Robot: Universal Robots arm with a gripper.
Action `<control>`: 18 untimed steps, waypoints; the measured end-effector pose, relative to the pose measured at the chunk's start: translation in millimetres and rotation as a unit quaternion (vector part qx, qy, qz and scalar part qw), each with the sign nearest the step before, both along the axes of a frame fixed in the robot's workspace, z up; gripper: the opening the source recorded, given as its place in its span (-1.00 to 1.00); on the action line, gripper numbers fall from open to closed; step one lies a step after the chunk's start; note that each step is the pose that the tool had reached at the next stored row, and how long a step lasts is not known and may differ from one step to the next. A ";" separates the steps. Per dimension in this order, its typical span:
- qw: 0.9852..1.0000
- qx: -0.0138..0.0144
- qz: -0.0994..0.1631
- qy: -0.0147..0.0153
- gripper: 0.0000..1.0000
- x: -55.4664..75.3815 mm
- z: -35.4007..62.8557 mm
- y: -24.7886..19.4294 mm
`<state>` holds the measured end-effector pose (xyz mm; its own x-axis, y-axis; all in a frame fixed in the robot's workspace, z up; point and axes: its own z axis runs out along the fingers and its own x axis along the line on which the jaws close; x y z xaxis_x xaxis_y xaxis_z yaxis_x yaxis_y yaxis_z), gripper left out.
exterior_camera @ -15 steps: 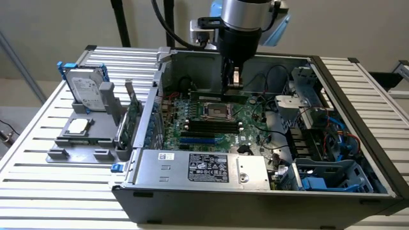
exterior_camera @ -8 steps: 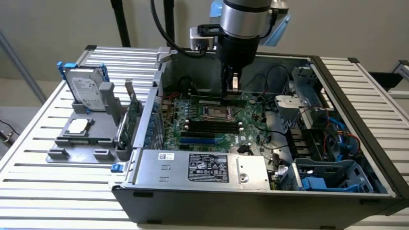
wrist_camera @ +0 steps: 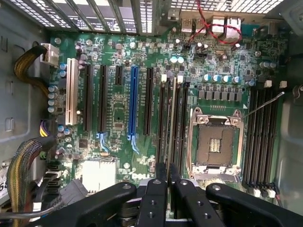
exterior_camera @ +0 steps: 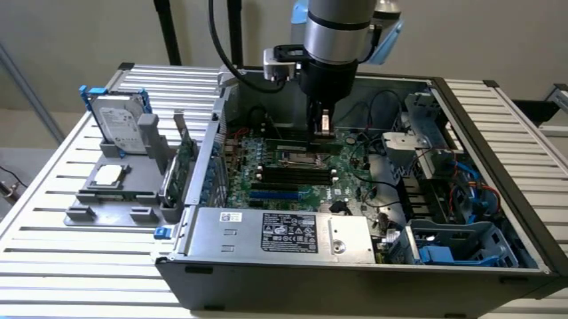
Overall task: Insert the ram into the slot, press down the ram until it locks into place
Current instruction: 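Insert the ram into the slot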
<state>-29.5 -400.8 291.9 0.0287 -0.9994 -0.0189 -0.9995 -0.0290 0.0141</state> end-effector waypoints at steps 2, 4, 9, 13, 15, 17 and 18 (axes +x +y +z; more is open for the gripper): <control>1.000 0.000 0.000 -0.002 -0.73 -0.4 -3.6 0.0; 1.000 0.000 0.000 -0.003 -0.73 -0.9 -7.2 0.0; 1.000 0.000 0.000 -0.004 -0.73 -3.9 -16.3 0.0; 1.000 0.000 0.000 -0.005 -0.73 -5.7 -23.6 0.0; 1.000 0.000 0.000 -0.005 -0.73 -5.9 -27.2 0.0; 1.000 0.000 0.000 -0.005 -0.73 -6.1 -30.9 0.0; 1.000 0.000 0.000 -0.006 -0.73 -6.1 -32.7 0.0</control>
<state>-35.6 -400.8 259.1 0.0290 -0.9994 -0.0185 -0.9996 -0.0290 0.0030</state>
